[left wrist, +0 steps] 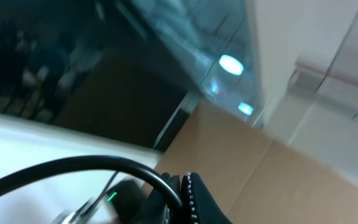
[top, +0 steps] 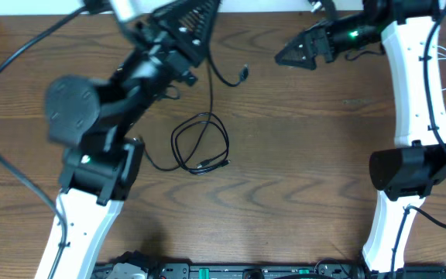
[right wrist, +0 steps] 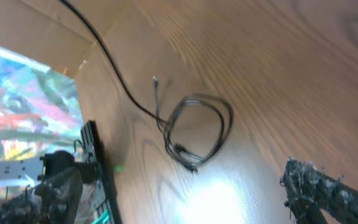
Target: Untangle cables
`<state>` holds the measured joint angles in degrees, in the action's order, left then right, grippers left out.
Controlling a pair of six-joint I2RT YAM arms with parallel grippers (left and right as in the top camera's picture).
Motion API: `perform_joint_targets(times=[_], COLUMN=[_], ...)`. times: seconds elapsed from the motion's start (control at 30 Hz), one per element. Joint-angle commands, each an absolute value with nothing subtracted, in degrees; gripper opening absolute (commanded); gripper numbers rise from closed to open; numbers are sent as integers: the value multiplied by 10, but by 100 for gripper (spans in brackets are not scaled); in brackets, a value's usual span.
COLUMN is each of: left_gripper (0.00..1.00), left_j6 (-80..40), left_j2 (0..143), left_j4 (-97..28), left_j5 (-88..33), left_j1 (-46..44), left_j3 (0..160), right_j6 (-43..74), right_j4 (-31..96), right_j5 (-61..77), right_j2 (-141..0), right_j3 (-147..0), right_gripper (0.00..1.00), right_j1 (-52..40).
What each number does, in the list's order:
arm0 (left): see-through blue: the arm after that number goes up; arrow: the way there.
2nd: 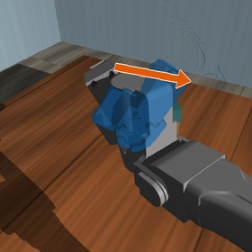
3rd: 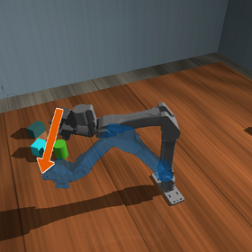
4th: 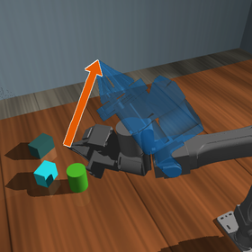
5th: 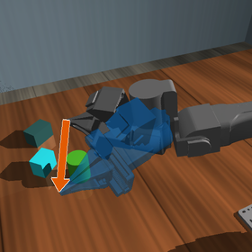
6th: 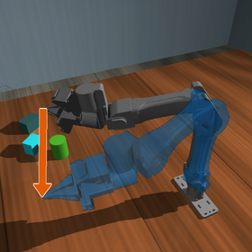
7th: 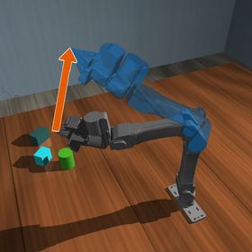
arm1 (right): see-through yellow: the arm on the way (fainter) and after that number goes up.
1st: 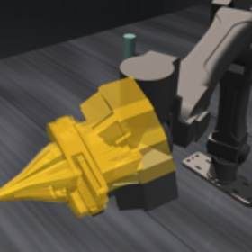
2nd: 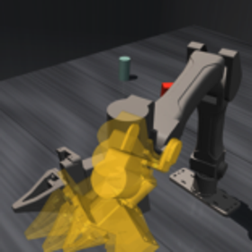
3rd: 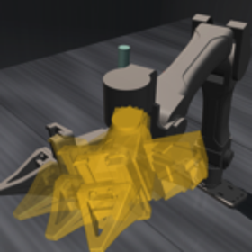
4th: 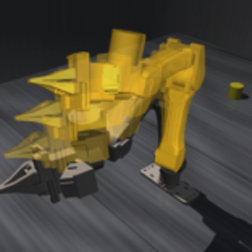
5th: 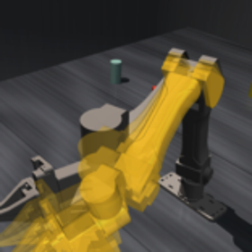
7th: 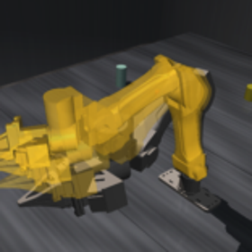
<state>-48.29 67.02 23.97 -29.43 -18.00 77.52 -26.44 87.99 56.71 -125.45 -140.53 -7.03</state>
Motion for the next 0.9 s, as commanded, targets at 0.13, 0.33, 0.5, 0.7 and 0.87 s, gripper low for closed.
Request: perform_joint_targets(times=[0.13, 0.33, 0.5, 0.7, 0.87], left_gripper=[8, 7, 7, 7, 7], left_j6=[-604, -604, -608, -622, -622], left_j2=[662, 659, 652, 638, 635], left_j4=[287, 314, 314, 286, 241], left_j5=[-232, -203, -212, -271, -372], left_j1=[-163, -163, -151, -83, -24], left_j3=[794, 794, 794, 794, 794], right_j6=[-294, -279, -193, -130, -64], right_j4=[807, 708, 554, 427, 408], right_j5=[659, 637, 555, 542, 496], right_j2=[-1239, -1239, -1239, -1239, -1237], right_j3=[-1347, -1305, -1235, -1160, -1155], right_gripper=[99, 87, 87, 81, 1], right_j1=[-147, -225, -290, -336, -338])
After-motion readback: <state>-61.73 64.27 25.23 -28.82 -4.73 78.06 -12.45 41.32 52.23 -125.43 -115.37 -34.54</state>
